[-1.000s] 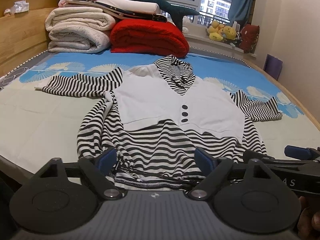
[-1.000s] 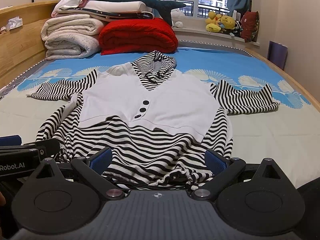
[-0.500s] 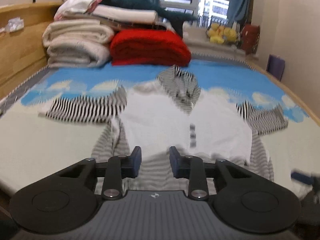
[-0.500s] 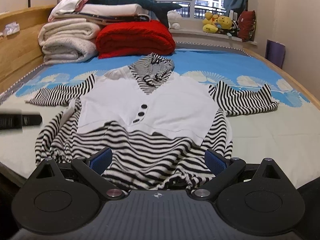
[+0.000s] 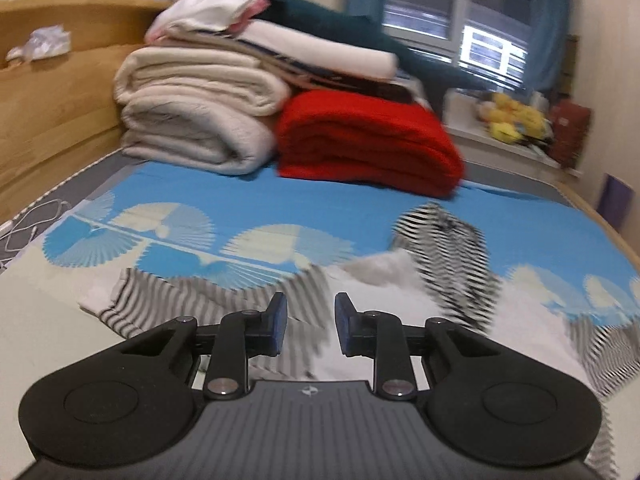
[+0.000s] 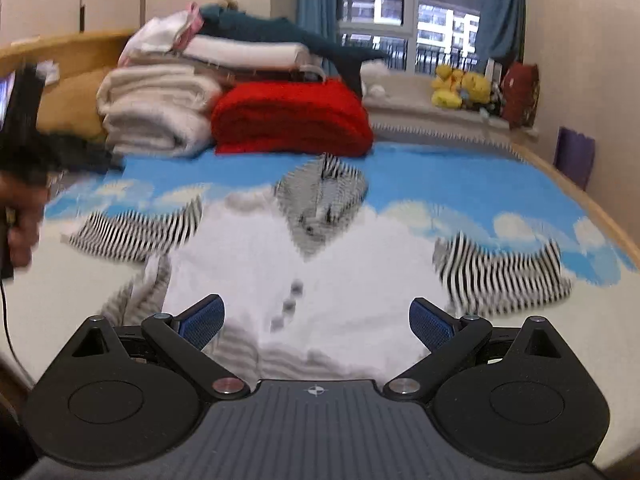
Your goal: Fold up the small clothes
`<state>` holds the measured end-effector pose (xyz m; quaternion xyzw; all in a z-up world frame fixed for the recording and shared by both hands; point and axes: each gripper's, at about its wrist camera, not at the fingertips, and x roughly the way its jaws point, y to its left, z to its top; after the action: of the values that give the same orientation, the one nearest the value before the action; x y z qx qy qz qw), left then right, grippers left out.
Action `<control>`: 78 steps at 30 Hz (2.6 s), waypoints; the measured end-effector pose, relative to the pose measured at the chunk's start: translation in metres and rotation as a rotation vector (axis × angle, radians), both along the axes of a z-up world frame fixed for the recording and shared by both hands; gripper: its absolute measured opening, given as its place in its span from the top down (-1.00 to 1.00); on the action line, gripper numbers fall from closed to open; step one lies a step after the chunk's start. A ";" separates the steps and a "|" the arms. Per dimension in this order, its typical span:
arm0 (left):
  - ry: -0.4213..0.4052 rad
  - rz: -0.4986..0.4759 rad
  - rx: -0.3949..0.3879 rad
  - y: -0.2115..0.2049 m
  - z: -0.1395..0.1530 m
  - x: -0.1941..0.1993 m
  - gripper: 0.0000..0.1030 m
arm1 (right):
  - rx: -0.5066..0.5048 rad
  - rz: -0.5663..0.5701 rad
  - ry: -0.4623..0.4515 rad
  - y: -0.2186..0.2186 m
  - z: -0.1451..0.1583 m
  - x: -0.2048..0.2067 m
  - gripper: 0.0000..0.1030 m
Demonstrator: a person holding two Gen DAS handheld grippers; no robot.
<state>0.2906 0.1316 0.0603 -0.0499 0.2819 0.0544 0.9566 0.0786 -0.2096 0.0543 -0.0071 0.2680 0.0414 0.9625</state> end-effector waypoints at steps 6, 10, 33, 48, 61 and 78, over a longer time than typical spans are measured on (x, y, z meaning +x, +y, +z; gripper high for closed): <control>0.105 0.160 -0.060 0.092 -0.056 0.031 0.60 | 0.051 -0.022 -0.001 0.009 0.011 0.107 -0.91; 0.121 0.240 -0.094 0.137 -0.072 0.047 0.60 | 0.056 -0.001 -0.066 0.022 0.019 0.167 -0.92; 0.258 0.651 -0.451 0.270 -0.175 0.108 0.55 | 0.066 -0.008 0.028 0.004 -0.050 0.274 -0.51; 0.028 0.362 -0.257 0.136 -0.065 0.108 0.99 | 0.145 -0.176 0.137 -0.055 -0.053 0.282 -0.12; 0.185 -0.473 -0.451 -0.129 -0.060 0.066 0.90 | 0.289 -0.349 0.195 -0.092 -0.067 0.233 -0.12; 0.430 0.132 -0.395 -0.004 -0.111 0.129 0.88 | 0.326 -0.125 0.396 -0.052 -0.110 0.255 0.13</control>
<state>0.4196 0.1274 -0.0504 -0.2406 0.4794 0.0697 0.8411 0.3337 -0.2619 -0.0562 0.1728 0.4411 0.0248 0.8803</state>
